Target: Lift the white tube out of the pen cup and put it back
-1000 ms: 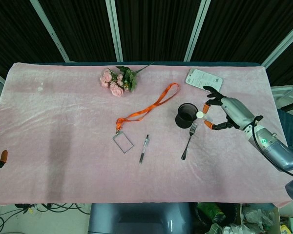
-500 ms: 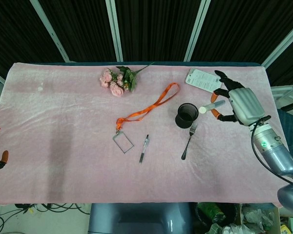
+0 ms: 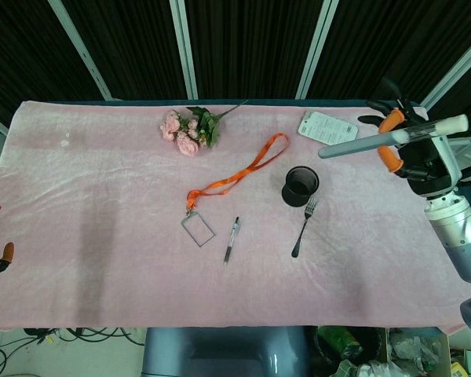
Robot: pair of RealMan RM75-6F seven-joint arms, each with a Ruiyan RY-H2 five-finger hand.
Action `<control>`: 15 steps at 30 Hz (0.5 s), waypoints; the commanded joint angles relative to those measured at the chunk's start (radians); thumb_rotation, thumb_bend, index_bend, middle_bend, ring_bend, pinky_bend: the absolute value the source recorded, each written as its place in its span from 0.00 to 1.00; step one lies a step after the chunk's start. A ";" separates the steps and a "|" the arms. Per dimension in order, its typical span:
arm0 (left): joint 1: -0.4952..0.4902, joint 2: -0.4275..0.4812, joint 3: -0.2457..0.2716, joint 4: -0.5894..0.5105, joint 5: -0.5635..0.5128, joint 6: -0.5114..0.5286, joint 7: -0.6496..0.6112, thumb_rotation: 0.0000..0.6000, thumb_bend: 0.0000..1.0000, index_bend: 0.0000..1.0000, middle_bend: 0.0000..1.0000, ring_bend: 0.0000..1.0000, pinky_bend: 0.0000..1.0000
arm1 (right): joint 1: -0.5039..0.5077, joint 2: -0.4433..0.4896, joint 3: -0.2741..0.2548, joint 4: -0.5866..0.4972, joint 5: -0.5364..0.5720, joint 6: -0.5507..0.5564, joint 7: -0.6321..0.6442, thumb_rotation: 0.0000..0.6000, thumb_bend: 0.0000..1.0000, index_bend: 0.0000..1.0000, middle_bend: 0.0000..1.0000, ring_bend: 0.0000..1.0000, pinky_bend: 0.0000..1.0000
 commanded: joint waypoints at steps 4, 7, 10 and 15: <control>0.001 0.001 0.000 -0.001 -0.001 0.001 0.002 1.00 0.39 0.17 0.09 0.01 0.08 | 0.101 0.049 -0.185 0.071 -0.193 -0.083 -0.116 1.00 0.33 0.74 0.00 0.15 0.22; 0.001 0.001 -0.001 -0.001 -0.002 0.001 0.002 1.00 0.39 0.17 0.09 0.01 0.08 | 0.130 0.058 -0.188 0.018 -0.110 -0.208 -0.361 1.00 0.33 0.74 0.00 0.15 0.21; 0.001 0.001 -0.002 0.000 -0.005 0.000 0.000 1.00 0.39 0.17 0.09 0.01 0.08 | 0.156 0.044 -0.178 -0.005 0.008 -0.316 -0.649 1.00 0.33 0.74 0.00 0.15 0.21; -0.001 0.002 -0.003 0.002 -0.006 -0.004 -0.003 1.00 0.39 0.17 0.09 0.01 0.08 | 0.181 -0.017 -0.151 -0.029 0.257 -0.374 -1.051 1.00 0.33 0.75 0.00 0.15 0.21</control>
